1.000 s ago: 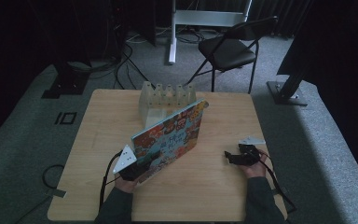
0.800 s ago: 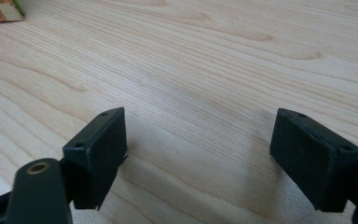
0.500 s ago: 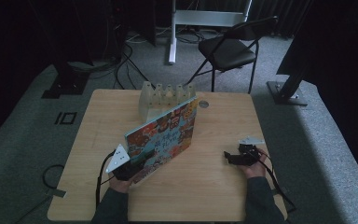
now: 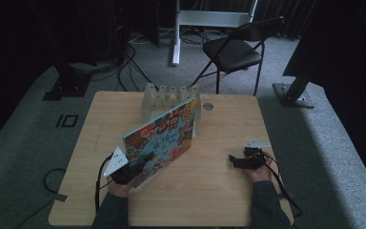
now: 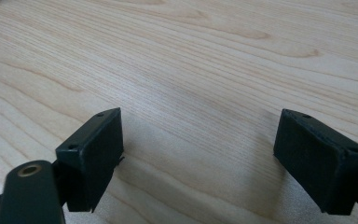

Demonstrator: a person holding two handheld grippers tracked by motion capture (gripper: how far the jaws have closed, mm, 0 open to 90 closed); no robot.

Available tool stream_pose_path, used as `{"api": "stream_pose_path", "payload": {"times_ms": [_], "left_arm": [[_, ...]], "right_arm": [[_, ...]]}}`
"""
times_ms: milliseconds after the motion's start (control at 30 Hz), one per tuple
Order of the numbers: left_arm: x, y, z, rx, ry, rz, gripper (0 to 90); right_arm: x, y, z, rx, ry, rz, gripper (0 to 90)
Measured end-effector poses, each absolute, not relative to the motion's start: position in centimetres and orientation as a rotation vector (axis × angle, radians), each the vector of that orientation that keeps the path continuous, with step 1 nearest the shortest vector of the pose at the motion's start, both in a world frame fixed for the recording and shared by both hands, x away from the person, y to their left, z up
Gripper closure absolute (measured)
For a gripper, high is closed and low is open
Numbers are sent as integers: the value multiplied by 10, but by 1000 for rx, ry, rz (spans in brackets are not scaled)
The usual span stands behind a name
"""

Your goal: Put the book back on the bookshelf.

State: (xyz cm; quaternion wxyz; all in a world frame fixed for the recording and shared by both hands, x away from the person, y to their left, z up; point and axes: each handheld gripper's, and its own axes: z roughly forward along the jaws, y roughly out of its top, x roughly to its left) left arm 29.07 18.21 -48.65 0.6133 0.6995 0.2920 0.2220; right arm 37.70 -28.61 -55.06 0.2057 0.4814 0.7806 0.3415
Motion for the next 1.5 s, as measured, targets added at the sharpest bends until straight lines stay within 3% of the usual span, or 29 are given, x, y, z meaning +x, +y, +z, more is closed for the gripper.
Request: {"api": "stream_pose_path", "payload": {"times_ms": [1500], "left_arm": [[285, 204, -480, 1590, 743, 567, 810]], "right_arm": [[377, -286, -551, 1341, 2176, 952, 154]]}}
